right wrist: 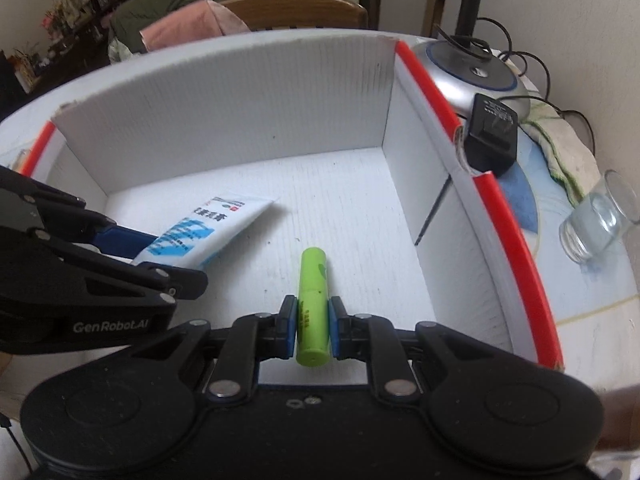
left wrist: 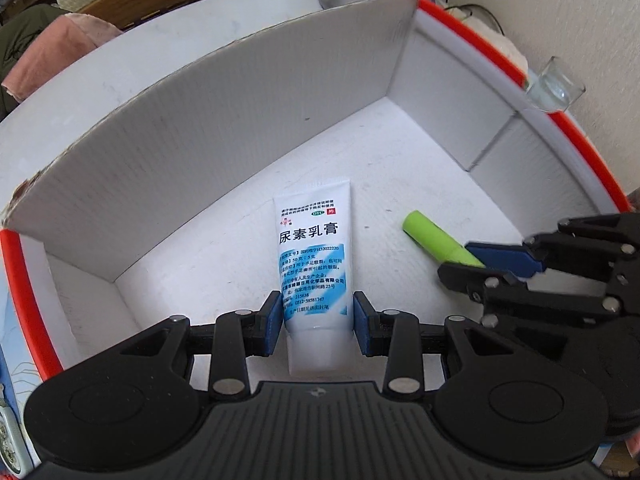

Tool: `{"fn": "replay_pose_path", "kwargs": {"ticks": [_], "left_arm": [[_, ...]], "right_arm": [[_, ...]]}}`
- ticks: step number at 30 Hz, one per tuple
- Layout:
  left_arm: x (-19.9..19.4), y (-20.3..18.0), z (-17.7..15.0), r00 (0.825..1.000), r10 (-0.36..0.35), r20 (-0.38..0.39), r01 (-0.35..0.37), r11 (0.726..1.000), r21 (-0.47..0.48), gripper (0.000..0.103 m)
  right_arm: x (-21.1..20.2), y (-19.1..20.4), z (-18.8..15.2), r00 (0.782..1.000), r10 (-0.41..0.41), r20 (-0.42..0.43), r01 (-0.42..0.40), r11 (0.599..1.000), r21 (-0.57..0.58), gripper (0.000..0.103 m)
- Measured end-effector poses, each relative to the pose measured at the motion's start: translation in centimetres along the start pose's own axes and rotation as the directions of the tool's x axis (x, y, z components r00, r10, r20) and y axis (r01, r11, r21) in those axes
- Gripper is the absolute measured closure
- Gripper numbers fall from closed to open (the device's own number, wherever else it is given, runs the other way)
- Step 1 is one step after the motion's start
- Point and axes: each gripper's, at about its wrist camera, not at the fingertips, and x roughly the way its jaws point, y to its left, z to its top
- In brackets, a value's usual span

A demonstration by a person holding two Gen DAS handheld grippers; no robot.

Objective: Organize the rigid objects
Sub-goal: 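Lower both held items into the shoebox and open both tools, then withdraw both tools from the box back toward the pile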

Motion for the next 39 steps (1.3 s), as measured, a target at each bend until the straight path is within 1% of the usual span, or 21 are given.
{"fn": "replay_pose_path", "kwargs": {"ticks": [2,5,6,8,10,11,14,16,18,23,27,28,34,39], "left_arm": [[0.3,0.3,-0.1,1.0,-0.007,-0.02,0.006,1.0,-0.011,0.067],[0.6,0.4,0.0,0.999,-0.016,-0.042,0.015,1.0,-0.01,0.067],[0.7,0.4,-0.1,0.999,-0.014,-0.052,0.014,1.0,-0.01,0.066],[0.8,0.6,-0.1,0.998,-0.01,-0.058,0.009,1.0,-0.014,0.066],[0.6,0.5,-0.3,0.999,0.0,-0.051,0.0,1.0,-0.002,0.066],[0.6,0.6,-0.2,0.999,-0.003,-0.051,0.003,1.0,-0.004,0.067],[0.3,0.9,0.2,0.999,-0.005,-0.033,0.005,1.0,-0.007,0.066],[-0.2,1.2,0.0,1.0,0.0,-0.017,-0.001,1.0,-0.016,0.059],[-0.9,1.1,-0.3,1.0,0.009,0.005,-0.009,1.0,-0.02,0.055],[-3.2,1.2,-1.0,0.998,-0.004,0.065,0.007,0.999,-0.035,0.054],[-5.2,1.4,-1.6,0.994,0.009,0.112,-0.004,0.999,-0.038,0.054],[-5.7,1.3,-2.0,0.992,0.01,0.124,-0.005,0.999,-0.043,0.054],[-8.9,1.2,-3.8,0.98,0.021,0.197,-0.011,0.999,-0.052,0.054],[-11.5,1.6,-5.5,0.968,0.03,0.249,-0.015,0.998,-0.062,0.054]], "right_arm": [[0.0,0.2,-0.3,1.0,0.009,-0.018,-0.009,1.0,0.013,0.088],[0.2,0.8,-0.7,1.0,-0.004,-0.028,0.003,1.0,-0.003,0.088],[0.2,0.9,-0.7,1.0,-0.007,-0.028,0.007,1.0,-0.004,0.086],[0.2,1.1,-0.7,1.0,-0.011,-0.029,0.011,1.0,-0.005,0.079],[0.1,1.1,-0.8,0.999,-0.007,-0.033,0.007,1.0,-0.011,0.079],[0.0,1.1,-0.8,1.0,-0.004,-0.031,0.004,1.0,-0.012,0.075],[-0.4,1.1,-1.0,1.0,0.002,-0.02,-0.003,1.0,-0.012,0.071],[-0.7,0.9,-0.9,1.0,0.008,-0.005,-0.008,1.0,-0.011,0.068],[-1.2,0.8,-0.9,1.0,0.009,0.01,-0.008,1.0,-0.008,0.066],[-2.4,0.8,-1.2,0.999,0.023,0.037,-0.023,1.0,-0.009,0.063],[-3.6,1.0,-1.6,0.997,0.041,0.065,-0.04,0.999,-0.011,0.06],[-3.9,1.2,-1.6,0.996,0.044,0.073,-0.043,0.999,-0.014,0.058],[-5.9,2.1,-1.9,0.991,0.054,0.12,-0.051,0.998,-0.028,0.053],[-8.0,3.3,-2.3,0.984,0.065,0.165,-0.058,0.997,-0.044,0.045]]}}
